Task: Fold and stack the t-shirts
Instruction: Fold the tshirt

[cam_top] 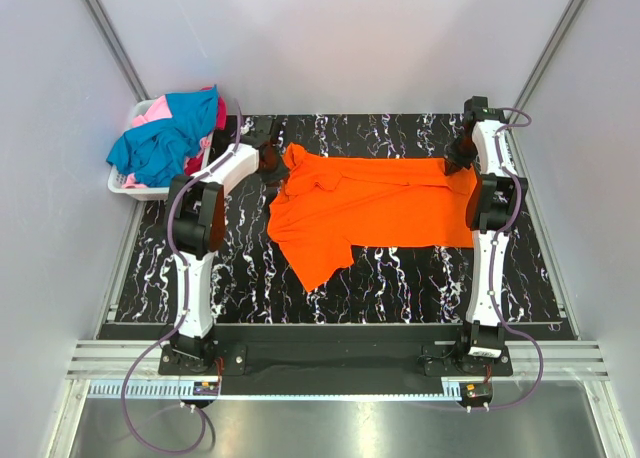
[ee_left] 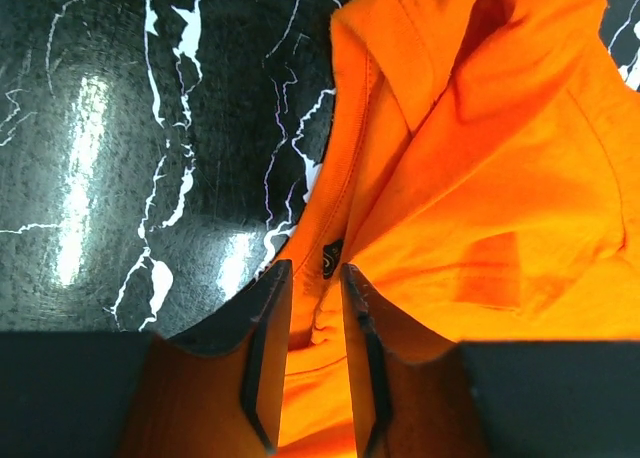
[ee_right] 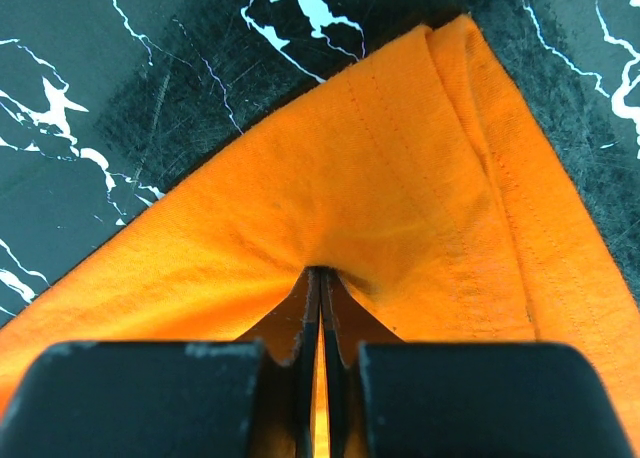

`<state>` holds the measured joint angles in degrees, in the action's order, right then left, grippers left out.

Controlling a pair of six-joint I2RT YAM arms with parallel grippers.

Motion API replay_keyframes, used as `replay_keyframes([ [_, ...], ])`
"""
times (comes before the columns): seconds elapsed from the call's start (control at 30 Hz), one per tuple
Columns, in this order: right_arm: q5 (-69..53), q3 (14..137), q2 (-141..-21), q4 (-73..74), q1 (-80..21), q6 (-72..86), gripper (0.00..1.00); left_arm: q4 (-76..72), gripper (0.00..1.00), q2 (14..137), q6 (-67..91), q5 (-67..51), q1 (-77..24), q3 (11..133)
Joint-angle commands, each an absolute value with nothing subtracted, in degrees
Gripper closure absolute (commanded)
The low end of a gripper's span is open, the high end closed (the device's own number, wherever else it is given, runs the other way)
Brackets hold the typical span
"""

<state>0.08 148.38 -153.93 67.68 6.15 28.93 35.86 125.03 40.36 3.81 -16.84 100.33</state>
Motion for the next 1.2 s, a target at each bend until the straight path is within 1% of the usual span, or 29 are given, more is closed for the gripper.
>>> replay_keyframes([
  [0.0,0.2,146.7,-153.0,69.4,5.4,28.6,0.95,33.9,0.7,124.6,40.0,1.8,-16.7,102.3],
  [0.03,0.3,146.7,-153.0,69.4,5.4,28.5,0.95,33.8,0.69,124.7,40.1,1.1,-16.7,102.2],
  [0.07,0.2,146.8,-152.8,69.4,5.4,28.6,0.95,33.9,0.65,124.5,40.1,0.8,-16.8,102.0],
  [0.17,0.3,146.8,-152.9,69.4,5.4,28.7,0.95,33.9,0.59,124.2,40.2,0.4,-16.8,101.5],
  [0.23,0.3,146.5,-152.8,69.4,5.4,28.8,0.95,33.9,0.57,124.0,40.3,-1.0,-16.7,101.3],
  [0.4,0.6,146.2,-152.6,69.5,5.2,28.7,0.95,33.9,0.57,124.1,40.3,-2.4,-16.7,100.9],
  [0.53,0.7,145.9,-152.5,69.4,5.2,28.8,0.96,33.9,0.61,124.6,40.7,-3.3,-16.8,100.5],
  [0.9,0.5,146.0,-152.4,69.3,5.2,29.1,0.96,34.2,0.61,125.2,41.0,-3.3,-16.8,99.1],
  [0.97,0.6,146.1,-152.4,69.3,5.2,29.2,0.96,34.4,0.63,125.2,41.0,-3.5,-16.8,99.0],
  [1.03,0.6,146.0,-152.5,69.4,5.2,29.2,0.96,34.4,0.69,125.1,41.0,-3.7,-16.8,99.0],
  [1.17,0.6,145.8,-152.5,69.4,5.1,29.2,0.96,34.5,0.86,124.9,41.1,-4.2,-16.9,99.2],
])
